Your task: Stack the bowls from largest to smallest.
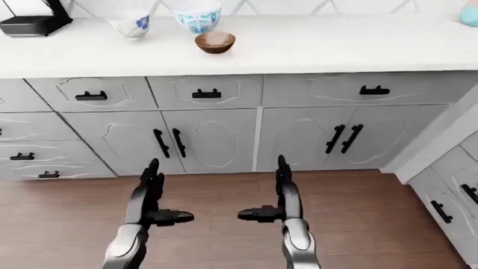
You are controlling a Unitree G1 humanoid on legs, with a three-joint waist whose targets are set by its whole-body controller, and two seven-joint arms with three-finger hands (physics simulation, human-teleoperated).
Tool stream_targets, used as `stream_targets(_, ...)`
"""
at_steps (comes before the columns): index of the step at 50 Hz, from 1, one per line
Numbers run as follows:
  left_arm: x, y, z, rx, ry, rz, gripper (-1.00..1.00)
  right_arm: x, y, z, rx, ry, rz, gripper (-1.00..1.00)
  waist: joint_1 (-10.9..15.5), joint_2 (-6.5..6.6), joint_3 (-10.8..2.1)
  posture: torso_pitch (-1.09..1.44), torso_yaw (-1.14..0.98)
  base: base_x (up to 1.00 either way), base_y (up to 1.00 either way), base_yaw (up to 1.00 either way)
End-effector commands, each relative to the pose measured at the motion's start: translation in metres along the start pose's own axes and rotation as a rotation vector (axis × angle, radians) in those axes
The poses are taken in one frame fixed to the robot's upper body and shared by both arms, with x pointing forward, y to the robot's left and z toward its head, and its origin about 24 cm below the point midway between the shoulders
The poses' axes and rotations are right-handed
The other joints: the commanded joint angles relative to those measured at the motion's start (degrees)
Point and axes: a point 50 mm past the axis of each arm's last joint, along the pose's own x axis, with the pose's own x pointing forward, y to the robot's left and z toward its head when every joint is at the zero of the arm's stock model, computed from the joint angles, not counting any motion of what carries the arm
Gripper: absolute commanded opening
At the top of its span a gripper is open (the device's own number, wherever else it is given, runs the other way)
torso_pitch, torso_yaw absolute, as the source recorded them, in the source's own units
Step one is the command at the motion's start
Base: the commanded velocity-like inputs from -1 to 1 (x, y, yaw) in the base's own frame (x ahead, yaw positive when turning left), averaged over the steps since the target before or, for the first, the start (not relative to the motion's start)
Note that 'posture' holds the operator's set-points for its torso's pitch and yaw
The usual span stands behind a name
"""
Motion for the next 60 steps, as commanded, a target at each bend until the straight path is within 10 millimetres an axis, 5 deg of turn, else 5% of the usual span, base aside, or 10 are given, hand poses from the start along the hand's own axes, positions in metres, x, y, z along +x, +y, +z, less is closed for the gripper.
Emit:
stream_targets(1,0.003,-0.003,0.028,0.036,-0.198,-0.03,1.0,0.003,0.004,0.037,-0.01,-0.18,0.018,1.0,-0.12,-0.45,-0.05,0.0,0.0,0.0,0.0,0.0)
stream_targets(3,0.004,-0.005,0.028,0.033,-0.208,-0.036,1.0,0.003,0.004,0.035,-0.043,-0.187,0.009,1.0,0.53,-0.13,-3.45,0.0,0.0,0.0,0.0,0.0)
stream_targets(5,0.004,-0.007,0.03,0.035,-0.217,-0.038,1.0,0.005,0.003,0.032,-0.037,-0.186,0.006,1.0,0.45,-0.31,-1.01,0.0,0.0,0.0,0.0,0.0)
stream_targets(8,0.001,-0.007,0.034,0.039,-0.226,-0.04,1.0,0.004,0.003,0.035,-0.034,-0.196,0.005,1.0,0.48,-0.47,-4.32,0.0,0.0,0.0,0.0,0.0)
stream_targets(26,-0.006,0.015,0.174,0.057,-0.346,-0.031,1.0,-0.012,-0.011,0.155,-0.018,-0.364,0.017,1.0,0.45,0.38,-6.17,0.0,0.0,0.0,0.01,0.0)
stream_targets(32,-0.007,0.022,0.209,0.069,-0.373,-0.034,1.0,-0.01,-0.012,0.182,0.008,-0.413,0.019,1.0,-0.69,-2.86,-3.87,0.0,0.0,0.24,0.73,0.0)
stream_targets(39,-0.006,0.022,0.229,0.071,-0.386,-0.046,1.0,-0.009,-0.014,0.2,0.021,-0.436,0.022,1.0,-2.36,1.26,-3.29,0.0,0.0,0.34,0.8,0.0)
stream_targets(42,-0.002,0.026,0.236,0.071,-0.392,-0.04,1.0,-0.008,-0.018,0.204,0.024,-0.442,0.02,1.0,-2.2,7.11,-4.86,0.0,0.0,0.35,0.76,0.0)
stream_targets(56,-0.004,0.03,0.251,0.087,-0.413,-0.029,1.0,-0.005,-0.023,0.203,0.082,-0.421,0.059,1.0,-2.09,3.37,-1.68,0.0,0.0,0.23,0.3,-0.29)
stream_targets(60,-0.006,0.03,0.256,0.097,-0.42,-0.027,1.0,-0.005,-0.024,0.204,0.072,-0.417,0.062,1.0,-3.24,-0.98,-1.02,0.0,0.0,0.0,0.0,-1.0)
